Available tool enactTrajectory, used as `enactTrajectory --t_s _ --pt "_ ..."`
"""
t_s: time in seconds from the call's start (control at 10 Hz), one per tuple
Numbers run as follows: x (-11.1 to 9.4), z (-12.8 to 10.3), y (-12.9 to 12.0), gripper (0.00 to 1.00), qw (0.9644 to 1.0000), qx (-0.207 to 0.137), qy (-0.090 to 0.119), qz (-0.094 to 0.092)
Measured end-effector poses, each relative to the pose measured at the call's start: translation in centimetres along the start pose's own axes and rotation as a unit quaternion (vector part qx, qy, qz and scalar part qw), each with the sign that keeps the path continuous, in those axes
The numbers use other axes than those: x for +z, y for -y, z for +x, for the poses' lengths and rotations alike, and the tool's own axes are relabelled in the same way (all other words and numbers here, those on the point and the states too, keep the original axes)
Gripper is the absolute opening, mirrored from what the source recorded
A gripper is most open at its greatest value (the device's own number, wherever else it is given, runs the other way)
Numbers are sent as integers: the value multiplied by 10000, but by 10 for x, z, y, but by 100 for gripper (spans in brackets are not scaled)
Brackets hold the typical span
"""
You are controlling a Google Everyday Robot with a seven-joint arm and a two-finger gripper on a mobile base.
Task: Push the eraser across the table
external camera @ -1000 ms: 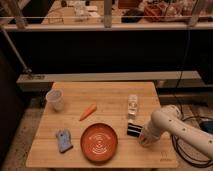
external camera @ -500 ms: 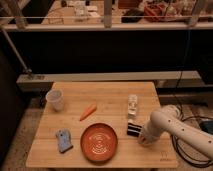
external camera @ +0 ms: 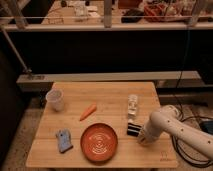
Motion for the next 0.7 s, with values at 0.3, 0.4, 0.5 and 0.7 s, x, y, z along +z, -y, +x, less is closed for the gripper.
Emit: enactTrajectory --t_s 0.3,0.4,0.5,0.7 --pt "1 0 1 2 9999 -110 -24 10" --pt "1 0 1 2 9999 -110 -24 12" --pt "0 0 1 2 9999 -111 -25 12" --pt "0 -1 2 2 9999 -166 -34 17"
